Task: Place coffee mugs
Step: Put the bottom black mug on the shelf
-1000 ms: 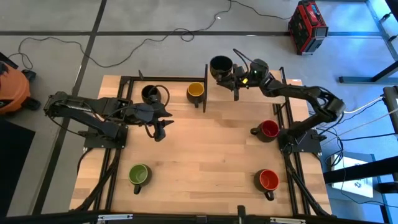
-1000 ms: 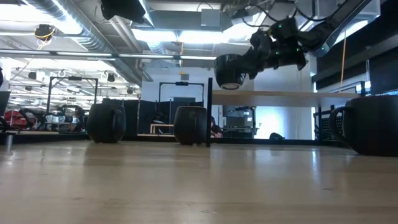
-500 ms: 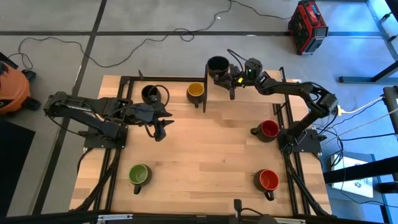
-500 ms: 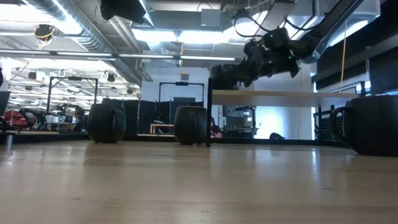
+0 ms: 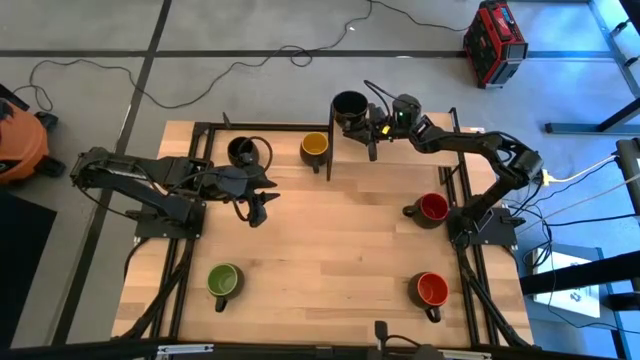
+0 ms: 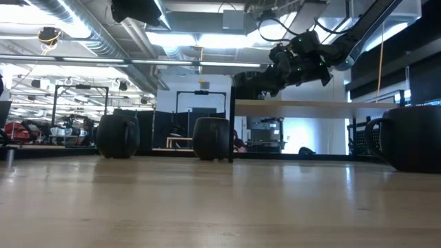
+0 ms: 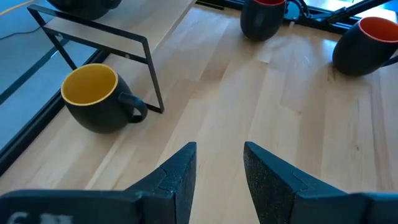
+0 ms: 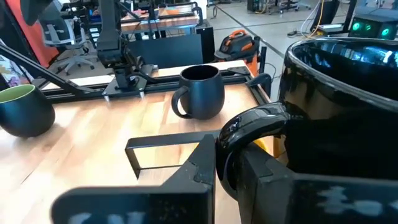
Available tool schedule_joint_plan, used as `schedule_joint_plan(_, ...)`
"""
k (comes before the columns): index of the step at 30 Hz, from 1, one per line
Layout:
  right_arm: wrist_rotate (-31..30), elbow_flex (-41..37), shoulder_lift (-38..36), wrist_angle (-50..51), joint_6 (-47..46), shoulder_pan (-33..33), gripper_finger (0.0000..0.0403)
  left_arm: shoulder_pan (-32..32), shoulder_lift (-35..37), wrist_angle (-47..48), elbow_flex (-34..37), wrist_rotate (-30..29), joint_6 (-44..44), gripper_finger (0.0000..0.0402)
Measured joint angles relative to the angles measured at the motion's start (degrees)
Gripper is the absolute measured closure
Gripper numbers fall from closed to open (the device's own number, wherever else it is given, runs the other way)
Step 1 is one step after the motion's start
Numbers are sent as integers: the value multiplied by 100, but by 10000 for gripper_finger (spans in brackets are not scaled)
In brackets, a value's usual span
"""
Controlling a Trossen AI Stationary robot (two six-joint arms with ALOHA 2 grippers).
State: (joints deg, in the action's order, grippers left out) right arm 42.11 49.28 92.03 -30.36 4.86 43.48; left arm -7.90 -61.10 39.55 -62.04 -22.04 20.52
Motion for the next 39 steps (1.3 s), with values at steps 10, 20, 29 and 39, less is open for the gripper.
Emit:
schedule_joint_plan(10,16,0,0,46,12,0,383,0,0,0,0,0,-7,274)
schedule_joint_plan(20,-19,0,0,200,184,-39,371,0,0,0,0,0,-8,274)
schedule_joint_plan(29,-129,-2,-2,235,131,-39,355,0,0,0,0,2,-8,274)
schedule_joint_plan(39,-205,-2,-4,372,109,-39,273,0,0,0,0,10,-3,274)
